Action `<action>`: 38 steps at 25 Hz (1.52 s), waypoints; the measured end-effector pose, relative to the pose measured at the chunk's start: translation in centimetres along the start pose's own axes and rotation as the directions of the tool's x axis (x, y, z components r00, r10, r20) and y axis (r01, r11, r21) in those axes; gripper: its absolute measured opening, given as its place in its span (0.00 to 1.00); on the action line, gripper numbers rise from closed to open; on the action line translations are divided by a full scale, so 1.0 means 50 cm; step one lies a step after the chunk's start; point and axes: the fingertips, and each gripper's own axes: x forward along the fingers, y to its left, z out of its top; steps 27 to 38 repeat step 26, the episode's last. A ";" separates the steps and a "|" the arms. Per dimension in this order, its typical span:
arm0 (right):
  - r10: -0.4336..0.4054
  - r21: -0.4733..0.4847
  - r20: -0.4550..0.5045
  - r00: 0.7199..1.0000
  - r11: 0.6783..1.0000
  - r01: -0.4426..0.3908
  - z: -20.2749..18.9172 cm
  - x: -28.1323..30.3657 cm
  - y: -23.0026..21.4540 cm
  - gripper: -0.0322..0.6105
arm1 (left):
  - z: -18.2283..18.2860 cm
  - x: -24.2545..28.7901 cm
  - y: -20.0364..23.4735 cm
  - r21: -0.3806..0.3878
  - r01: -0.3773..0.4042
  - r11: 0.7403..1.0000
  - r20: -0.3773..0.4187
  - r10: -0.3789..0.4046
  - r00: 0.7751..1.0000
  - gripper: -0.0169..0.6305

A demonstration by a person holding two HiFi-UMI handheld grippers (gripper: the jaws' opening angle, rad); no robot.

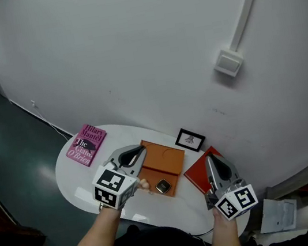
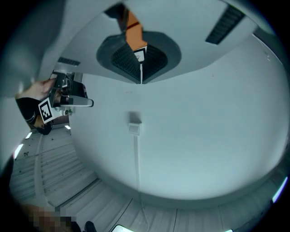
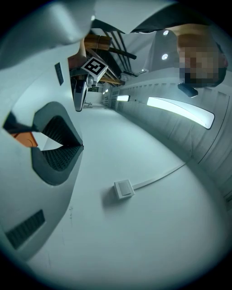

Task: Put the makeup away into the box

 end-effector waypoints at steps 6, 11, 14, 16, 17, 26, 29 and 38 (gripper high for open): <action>0.015 0.001 -0.006 1.000 1.000 -0.015 -0.001 0.001 0.002 0.10 | -0.002 0.004 -0.002 0.000 0.000 1.000 -0.003 0.000 1.000 0.06; 0.008 0.006 -0.006 1.000 1.000 -0.008 -0.002 -0.003 -0.002 0.10 | 0.001 0.004 -0.006 0.007 0.001 1.000 -0.008 -0.001 1.000 0.06; 0.010 0.008 -0.005 1.000 1.000 -0.010 -0.005 -0.005 0.002 0.10 | -0.002 0.003 -0.010 0.007 0.000 1.000 -0.010 0.000 1.000 0.06; 0.010 0.008 -0.004 1.000 1.000 -0.010 -0.005 -0.007 0.002 0.10 | -0.004 0.005 -0.012 0.006 0.002 1.000 -0.013 -0.002 1.000 0.06; 0.009 0.009 -0.004 1.000 1.000 -0.009 -0.006 -0.007 0.001 0.10 | -0.005 0.006 -0.012 0.005 0.003 1.000 -0.015 -0.002 1.000 0.06; 0.010 0.019 -0.005 1.000 1.000 -0.010 -0.009 -0.013 0.001 0.10 | -0.007 0.002 -0.017 0.000 0.000 1.000 -0.020 0.000 1.000 0.06; 0.010 0.019 -0.005 1.000 1.000 -0.010 -0.009 -0.013 0.001 0.10 | -0.007 0.002 -0.017 0.000 0.000 1.000 -0.020 0.000 1.000 0.06; 0.010 0.019 -0.005 1.000 1.000 -0.010 -0.009 -0.013 0.001 0.10 | -0.007 0.002 -0.017 0.000 0.000 1.000 -0.020 0.000 1.000 0.06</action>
